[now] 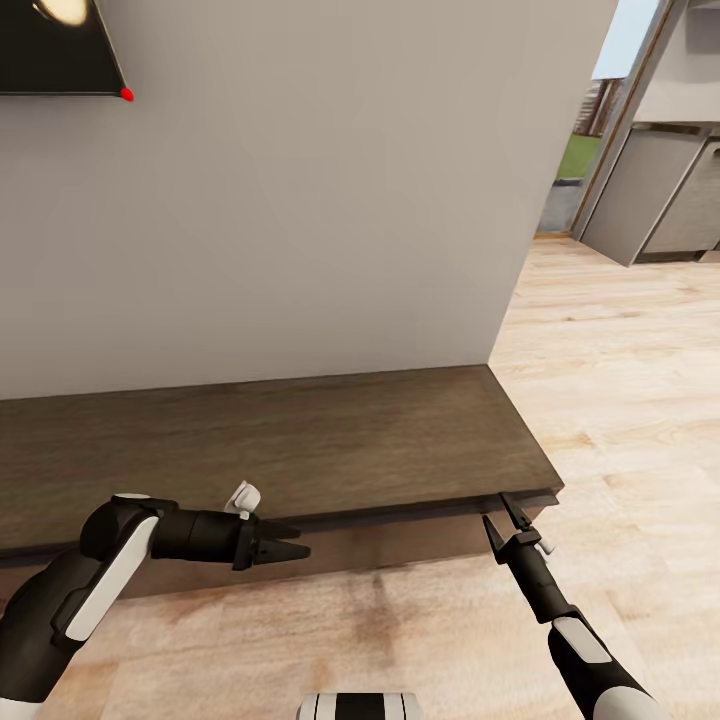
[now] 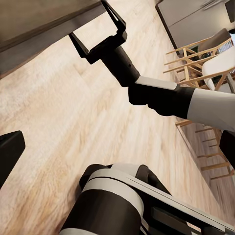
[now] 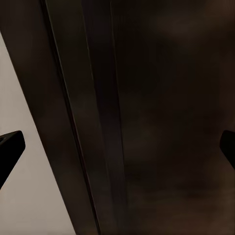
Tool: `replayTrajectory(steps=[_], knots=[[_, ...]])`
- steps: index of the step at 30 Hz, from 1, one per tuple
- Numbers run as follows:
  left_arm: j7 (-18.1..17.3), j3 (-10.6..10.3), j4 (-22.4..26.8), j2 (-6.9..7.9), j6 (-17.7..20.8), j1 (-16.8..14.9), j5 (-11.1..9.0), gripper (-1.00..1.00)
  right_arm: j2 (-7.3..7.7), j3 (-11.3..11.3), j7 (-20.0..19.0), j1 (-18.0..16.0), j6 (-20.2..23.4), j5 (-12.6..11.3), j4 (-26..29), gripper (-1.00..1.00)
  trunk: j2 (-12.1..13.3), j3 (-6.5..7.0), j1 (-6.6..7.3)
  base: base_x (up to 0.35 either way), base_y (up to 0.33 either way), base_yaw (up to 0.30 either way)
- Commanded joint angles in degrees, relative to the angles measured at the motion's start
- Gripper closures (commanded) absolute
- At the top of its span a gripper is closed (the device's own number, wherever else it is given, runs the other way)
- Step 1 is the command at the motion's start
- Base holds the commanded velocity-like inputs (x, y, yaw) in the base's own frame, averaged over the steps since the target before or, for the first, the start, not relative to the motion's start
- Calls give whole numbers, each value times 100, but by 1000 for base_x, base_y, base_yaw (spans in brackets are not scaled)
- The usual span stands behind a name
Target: Place each of the two pumpkins and all three candles from the living room inside a cabinet in the living room (use any cabinet), then make sure every cabinet is closed, and position the cauldron so it is next to a table in the living room.
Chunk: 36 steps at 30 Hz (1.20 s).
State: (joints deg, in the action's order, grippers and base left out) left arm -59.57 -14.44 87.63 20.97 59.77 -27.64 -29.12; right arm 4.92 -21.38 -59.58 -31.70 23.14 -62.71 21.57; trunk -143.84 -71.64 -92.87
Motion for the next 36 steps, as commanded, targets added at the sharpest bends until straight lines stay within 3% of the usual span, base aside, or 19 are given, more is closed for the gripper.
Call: replayTrajectory(steps=[1,36], knots=[[-10,-6,0,4,23,-4,-6,-100,0,-7,-10,-3,50,-31,-4,-100,-2,-4,1,2,2,0],[-10,-6,0,4,23,-4,-6,-100,0,-7,-10,-3,47,-31,-4,-100,-2,-4,1,-9,0,0]])
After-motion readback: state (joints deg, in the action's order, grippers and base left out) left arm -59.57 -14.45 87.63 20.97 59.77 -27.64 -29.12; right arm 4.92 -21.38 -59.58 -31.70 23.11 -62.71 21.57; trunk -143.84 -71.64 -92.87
